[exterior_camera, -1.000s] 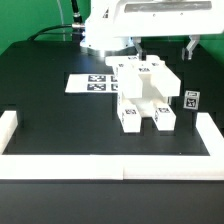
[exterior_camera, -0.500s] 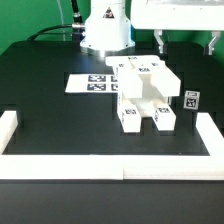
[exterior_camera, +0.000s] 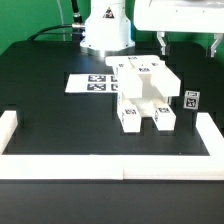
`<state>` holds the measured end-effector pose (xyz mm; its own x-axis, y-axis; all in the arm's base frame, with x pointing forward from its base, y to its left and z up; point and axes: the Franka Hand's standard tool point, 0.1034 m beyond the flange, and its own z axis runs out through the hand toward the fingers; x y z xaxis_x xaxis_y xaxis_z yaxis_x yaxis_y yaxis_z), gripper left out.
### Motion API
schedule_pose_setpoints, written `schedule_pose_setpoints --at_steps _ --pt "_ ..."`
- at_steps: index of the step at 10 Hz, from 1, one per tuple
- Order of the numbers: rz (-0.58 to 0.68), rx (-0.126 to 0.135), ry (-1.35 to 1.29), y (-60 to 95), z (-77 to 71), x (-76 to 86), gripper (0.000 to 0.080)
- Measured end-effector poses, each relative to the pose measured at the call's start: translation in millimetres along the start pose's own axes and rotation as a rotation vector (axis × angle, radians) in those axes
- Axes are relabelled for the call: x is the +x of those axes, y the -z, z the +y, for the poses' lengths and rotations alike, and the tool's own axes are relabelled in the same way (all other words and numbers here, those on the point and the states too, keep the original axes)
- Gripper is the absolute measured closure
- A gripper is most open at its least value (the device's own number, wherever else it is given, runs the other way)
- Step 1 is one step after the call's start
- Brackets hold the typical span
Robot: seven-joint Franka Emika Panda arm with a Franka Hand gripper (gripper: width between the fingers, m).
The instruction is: Assemble chair
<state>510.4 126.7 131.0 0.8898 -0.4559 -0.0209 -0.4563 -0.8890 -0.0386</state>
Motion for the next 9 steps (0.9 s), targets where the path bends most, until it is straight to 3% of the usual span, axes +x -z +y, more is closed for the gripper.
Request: schedule_pose_setpoints --at_steps 2,4,6,7,9 --pt "-0.001 -0.031 -0.047 -9.1 -19.5 -31.7 0.015" --pt "-0.003 -0.044 -0.058 -25.2 -24.8 -41.1 0.015" --pt "-0.008 -0.066 -0.045 -49.2 -24.3 -45.7 0.015" --pt "-0.01 -0.07 -0.026 -53.3 -24.2 -43.0 0.015" --pt "0.0 -0.057 0.066 -60.0 -25.0 -29.1 0.015"
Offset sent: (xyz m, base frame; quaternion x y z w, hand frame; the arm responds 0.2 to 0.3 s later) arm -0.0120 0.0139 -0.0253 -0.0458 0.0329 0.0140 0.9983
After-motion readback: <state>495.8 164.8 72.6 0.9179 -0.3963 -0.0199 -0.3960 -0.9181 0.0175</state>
